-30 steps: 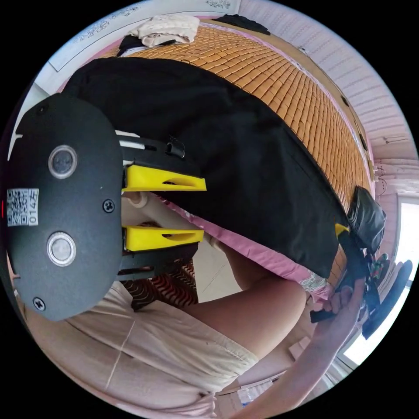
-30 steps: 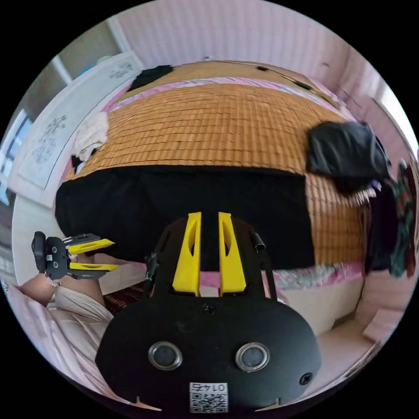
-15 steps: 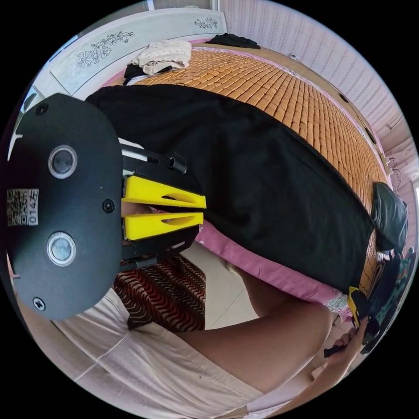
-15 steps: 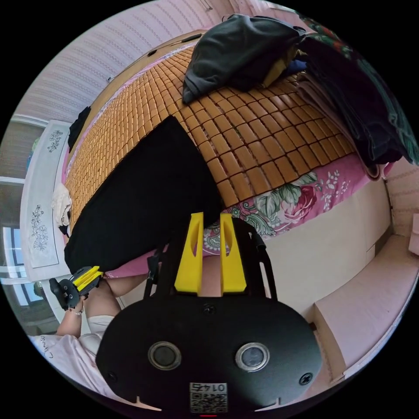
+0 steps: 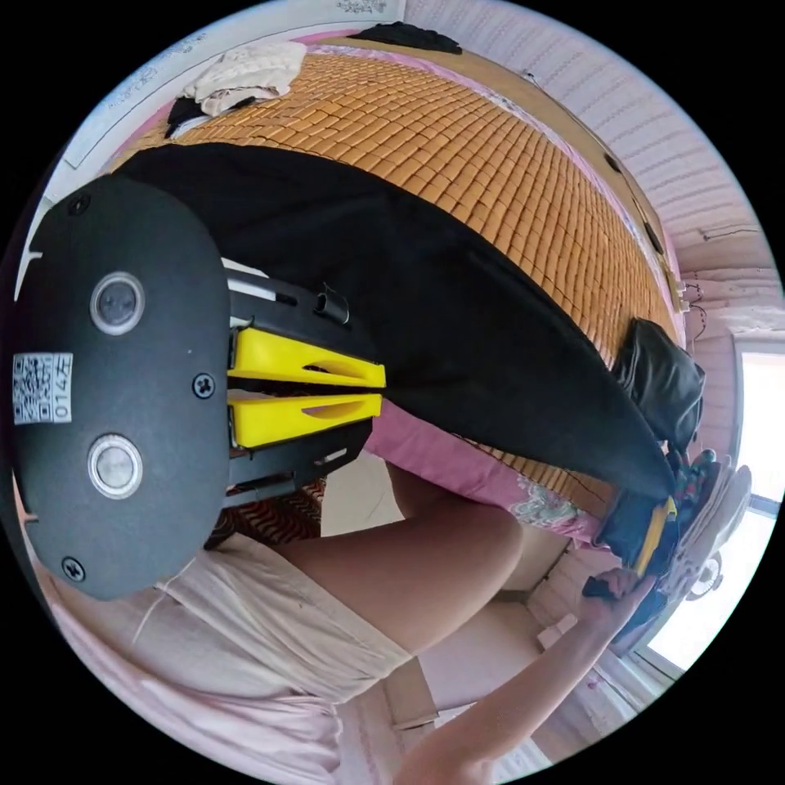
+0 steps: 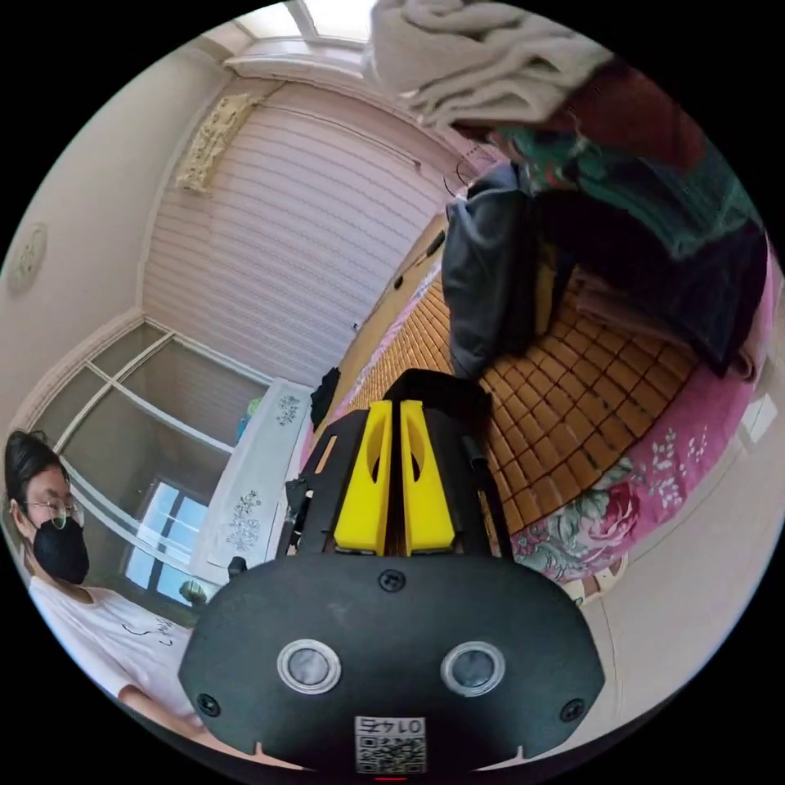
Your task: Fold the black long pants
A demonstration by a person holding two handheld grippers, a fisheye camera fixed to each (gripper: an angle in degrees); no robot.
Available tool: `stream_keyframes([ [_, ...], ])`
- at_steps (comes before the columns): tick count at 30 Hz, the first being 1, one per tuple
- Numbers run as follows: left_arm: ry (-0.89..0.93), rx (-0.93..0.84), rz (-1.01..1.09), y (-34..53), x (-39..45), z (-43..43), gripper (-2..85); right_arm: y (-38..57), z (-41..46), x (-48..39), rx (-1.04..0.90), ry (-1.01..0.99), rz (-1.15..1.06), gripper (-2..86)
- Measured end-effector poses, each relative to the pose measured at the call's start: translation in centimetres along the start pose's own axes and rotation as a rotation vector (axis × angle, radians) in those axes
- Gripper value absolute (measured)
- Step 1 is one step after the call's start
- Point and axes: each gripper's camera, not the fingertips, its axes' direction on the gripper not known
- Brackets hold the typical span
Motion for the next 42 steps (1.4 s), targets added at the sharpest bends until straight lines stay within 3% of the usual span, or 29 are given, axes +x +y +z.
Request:
stream_keyframes([
  [2, 0.078, 0.069, 0.027, -2.9, 0.5, 0.0, 0.1, -2.4, -2.4, -3.0, 0.077, -0.023, -0.097, 0.8],
  [5, 0.356, 0.17, -0.025, -5.6, -0.1, -0.6, 2.0, -5.0, -4.2, -9.3, 0.114, -0.072, -0.284, 0.9],
  [7, 0.565, 0.266, -0.081, -4.6, -1.9, -2.0, 2.8, -5.1, -2.0, -14.5, 0.013, -0.109, -0.433, 0.9],
  [9, 0.597, 0.309, -0.125, -1.8, -3.6, -3.4, 2.9, -3.7, 1.7, -18.1, -0.113, -0.166, -0.526, 0.9],
  [14, 0.504, 0.363, -0.365, 12.0, -9.6, -7.6, 0.5, 8.2, 16.5, -27.9, -0.626, -0.516, -0.666, 1.0],
  [16, 0.394, 0.354, -0.572, 20.4, -12.0, -9.9, 0.3, 18.8, 24.0, -31.7, -0.935, -0.623, -0.696, 1.2],
  [18, 0.293, 0.339, -0.73, 26.3, -13.1, -11.3, 0.9, 27.3, 29.3, -32.3, -1.137, -0.57, -0.681, 1.6],
  [21, 0.151, 0.292, -0.936, 33.2, -14.1, -12.3, 3.5, 37.7, 34.9, -30.4, -1.345, -0.216, -0.749, 2.2],
  [26, 0.124, 0.28, -0.987, 34.4, -15.4, -11.5, 6.0, 38.1, 33.7, -30.5, -1.258, -0.176, -0.78, 1.7],
  [33, -0.028, 0.188, -0.89, 27.0, -18.4, -9.0, 8.7, 34.1, 32.2, -28.3, -1.16, 0.003, -0.709, 1.3],
  [37, -0.112, 0.034, -0.842, 23.7, -18.6, -6.4, 7.9, 33.8, 31.7, -26.9, -1.137, 0.094, -0.662, 0.9],
  [42, -0.224, 0.035, -0.759, 22.4, -15.8, -8.2, 3.6, 34.0, 31.7, -26.1, -1.134, 0.128, -0.613, 0.7],
])
